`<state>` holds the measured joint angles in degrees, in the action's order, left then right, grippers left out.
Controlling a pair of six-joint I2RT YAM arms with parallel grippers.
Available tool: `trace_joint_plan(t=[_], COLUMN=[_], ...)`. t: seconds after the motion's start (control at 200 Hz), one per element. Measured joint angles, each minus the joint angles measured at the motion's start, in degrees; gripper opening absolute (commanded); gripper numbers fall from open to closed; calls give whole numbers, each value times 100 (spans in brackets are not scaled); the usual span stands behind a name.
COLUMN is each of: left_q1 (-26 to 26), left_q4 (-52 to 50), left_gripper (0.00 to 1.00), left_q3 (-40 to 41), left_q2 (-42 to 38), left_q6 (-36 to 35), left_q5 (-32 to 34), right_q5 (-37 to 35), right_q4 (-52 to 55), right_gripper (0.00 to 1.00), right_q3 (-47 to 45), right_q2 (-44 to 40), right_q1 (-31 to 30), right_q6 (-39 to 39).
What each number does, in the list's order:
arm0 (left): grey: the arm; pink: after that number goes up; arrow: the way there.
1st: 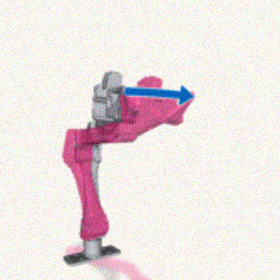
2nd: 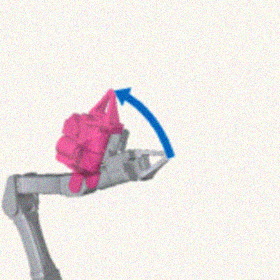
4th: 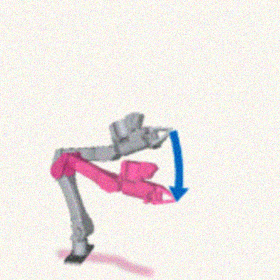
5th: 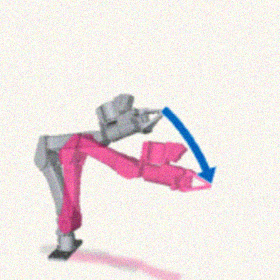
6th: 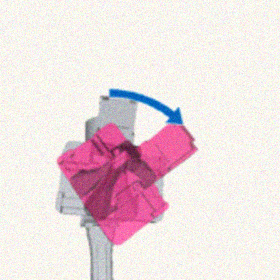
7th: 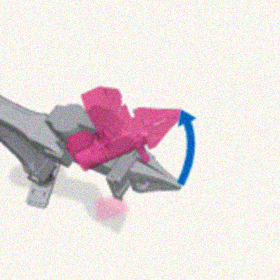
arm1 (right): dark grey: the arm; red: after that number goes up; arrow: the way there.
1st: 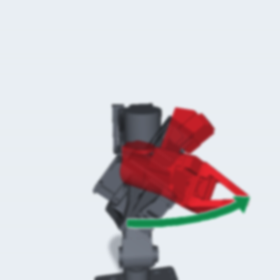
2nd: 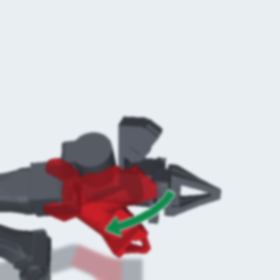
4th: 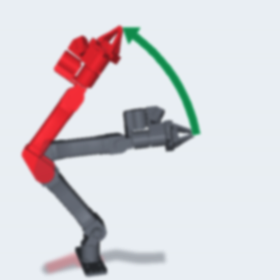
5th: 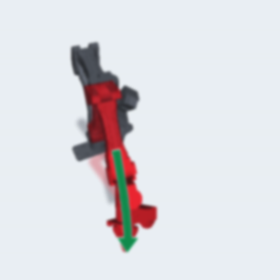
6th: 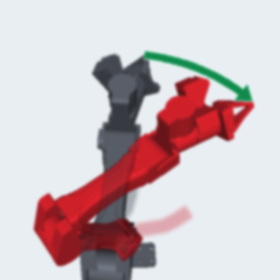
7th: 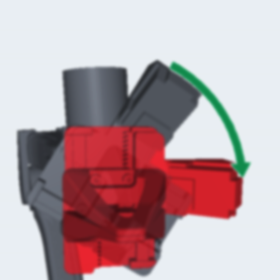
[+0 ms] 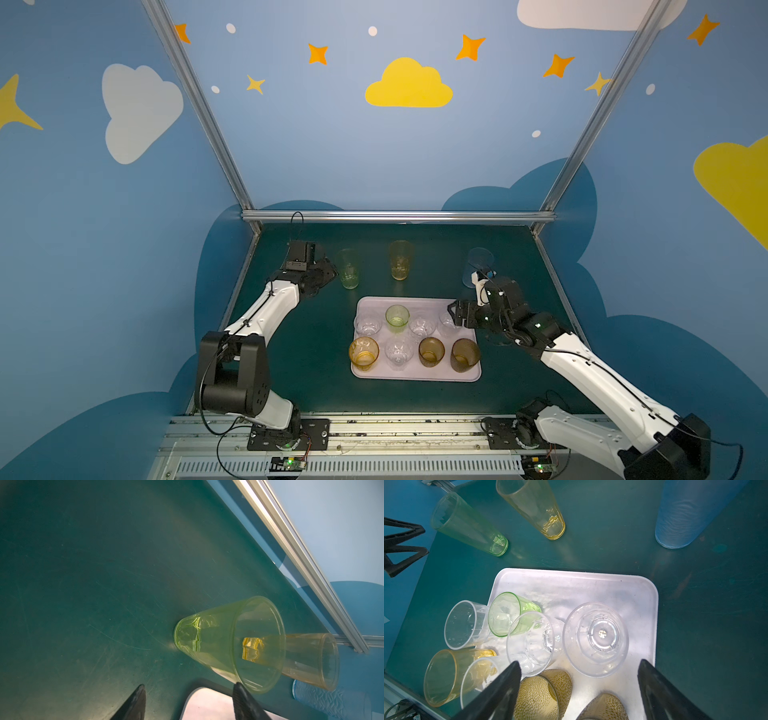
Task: Place the glasses into the tray
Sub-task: Pick up the glass from the top-center of the table.
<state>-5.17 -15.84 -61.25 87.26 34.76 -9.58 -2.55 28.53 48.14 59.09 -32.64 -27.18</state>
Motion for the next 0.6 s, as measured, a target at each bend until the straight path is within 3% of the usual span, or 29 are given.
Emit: trace_joint_plan(t=[0.596], left_q1=[-155], left_q4=[-184], left_gripper=[63], left_q3=[-330], left_q2=[195], left_q6=[-35], left_q5=[-2], right_q5=[-20], right_q4=[28], right_gripper=[88], right_q3=[-81], right_q2=[-101], right_q1=[90], right_q6=[-85])
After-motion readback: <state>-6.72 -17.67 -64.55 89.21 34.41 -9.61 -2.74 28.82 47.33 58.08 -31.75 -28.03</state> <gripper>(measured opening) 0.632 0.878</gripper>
